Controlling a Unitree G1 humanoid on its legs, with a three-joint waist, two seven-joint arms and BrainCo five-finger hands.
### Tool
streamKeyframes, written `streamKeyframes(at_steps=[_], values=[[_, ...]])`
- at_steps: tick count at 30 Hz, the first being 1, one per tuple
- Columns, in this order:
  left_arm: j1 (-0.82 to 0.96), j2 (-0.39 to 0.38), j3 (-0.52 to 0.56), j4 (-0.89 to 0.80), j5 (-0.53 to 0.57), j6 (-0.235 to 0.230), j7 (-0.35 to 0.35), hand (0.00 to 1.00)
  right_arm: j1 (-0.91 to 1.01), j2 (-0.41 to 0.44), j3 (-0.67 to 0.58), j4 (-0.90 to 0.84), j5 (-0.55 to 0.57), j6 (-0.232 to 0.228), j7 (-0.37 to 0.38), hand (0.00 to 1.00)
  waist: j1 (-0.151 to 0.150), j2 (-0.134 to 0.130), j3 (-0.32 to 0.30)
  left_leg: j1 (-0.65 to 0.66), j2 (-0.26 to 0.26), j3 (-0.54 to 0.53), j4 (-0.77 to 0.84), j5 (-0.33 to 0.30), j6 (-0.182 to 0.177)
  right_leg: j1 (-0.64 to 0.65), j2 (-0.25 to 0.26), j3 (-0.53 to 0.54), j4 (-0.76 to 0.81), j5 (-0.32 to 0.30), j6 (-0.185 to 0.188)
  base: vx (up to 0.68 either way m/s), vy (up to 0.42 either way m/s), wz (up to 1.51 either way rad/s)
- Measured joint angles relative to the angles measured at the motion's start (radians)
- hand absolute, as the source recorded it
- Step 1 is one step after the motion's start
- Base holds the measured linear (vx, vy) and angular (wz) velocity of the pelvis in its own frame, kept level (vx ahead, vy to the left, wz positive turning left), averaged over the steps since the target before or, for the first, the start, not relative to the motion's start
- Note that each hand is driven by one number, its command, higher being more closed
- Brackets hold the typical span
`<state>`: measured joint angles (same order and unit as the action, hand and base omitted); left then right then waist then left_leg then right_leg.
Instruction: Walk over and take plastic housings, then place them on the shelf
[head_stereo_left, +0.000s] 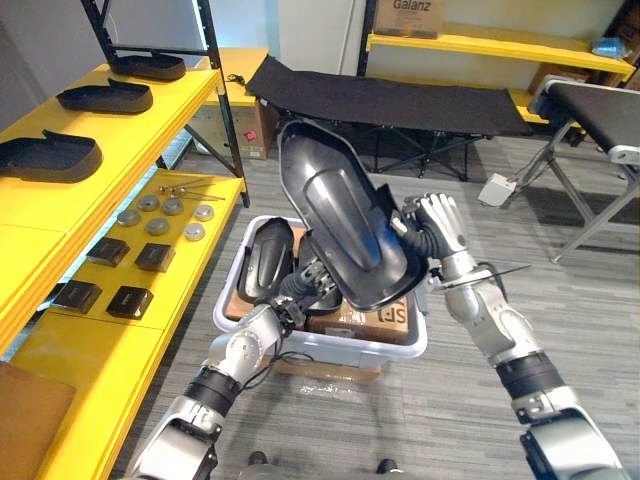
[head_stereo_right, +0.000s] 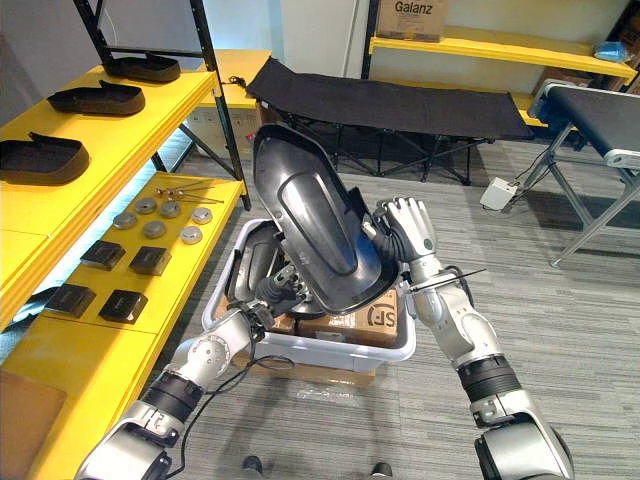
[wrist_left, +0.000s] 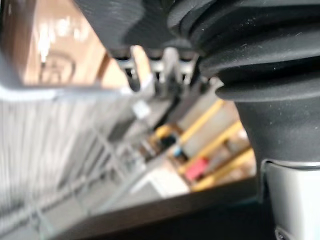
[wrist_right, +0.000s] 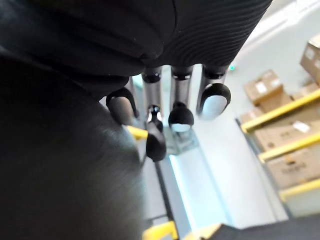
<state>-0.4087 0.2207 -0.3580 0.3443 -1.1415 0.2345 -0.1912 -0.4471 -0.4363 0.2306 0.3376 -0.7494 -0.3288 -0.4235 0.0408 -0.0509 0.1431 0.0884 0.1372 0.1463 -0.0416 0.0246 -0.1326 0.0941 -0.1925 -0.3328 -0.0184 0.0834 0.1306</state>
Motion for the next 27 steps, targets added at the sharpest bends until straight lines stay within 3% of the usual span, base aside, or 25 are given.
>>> streamKeyframes(at_steps=[2, 6, 18, 27], values=[[0.0, -0.009, -0.018, -0.059, -0.06, -0.028, -0.038, 0.0, 0.001, 0.001, 0.024, 0.03, -0.001, 0.011, -0.002, 1.0, 0.0, 0.0, 0.0, 0.003, 0.0, -0.003, 0.0, 0.0, 0.0, 0.009, 0.0, -0.004, -0.006, 0.0, 0.0, -0.01, 0.004, 0.04], [0.0, -0.043, -0.02, -0.097, -0.076, -0.059, -0.049, 0.0, 0.004, 0.007, 0.064, 0.049, 0.001, 0.028, -0.006, 1.0, 0.0, 0.006, -0.004, 0.004, -0.001, -0.005, -0.001, 0.0, 0.0, 0.013, 0.0, -0.009, -0.01, 0.0, 0.0, 0.0, 0.001, 0.01], [0.037, -0.041, -0.056, -0.097, -0.073, -0.059, -0.017, 0.0, 0.026, 0.007, 0.105, 0.074, 0.0, 0.058, -0.013, 1.0, -0.002, -0.002, -0.047, 0.003, -0.003, -0.025, 0.0, 0.0, 0.0, 0.028, 0.001, -0.022, -0.022, 0.002, 0.002, -0.01, 0.003, 0.03], [0.043, -0.043, -0.058, -0.102, 0.022, -0.04, 0.021, 0.0, 0.036, 0.009, 0.101, 0.098, -0.016, 0.072, -0.011, 1.0, -0.003, -0.002, -0.047, 0.015, -0.003, -0.023, -0.002, -0.001, 0.0, 0.037, 0.001, -0.018, -0.024, 0.002, 0.002, 0.0, 0.0, 0.0]])
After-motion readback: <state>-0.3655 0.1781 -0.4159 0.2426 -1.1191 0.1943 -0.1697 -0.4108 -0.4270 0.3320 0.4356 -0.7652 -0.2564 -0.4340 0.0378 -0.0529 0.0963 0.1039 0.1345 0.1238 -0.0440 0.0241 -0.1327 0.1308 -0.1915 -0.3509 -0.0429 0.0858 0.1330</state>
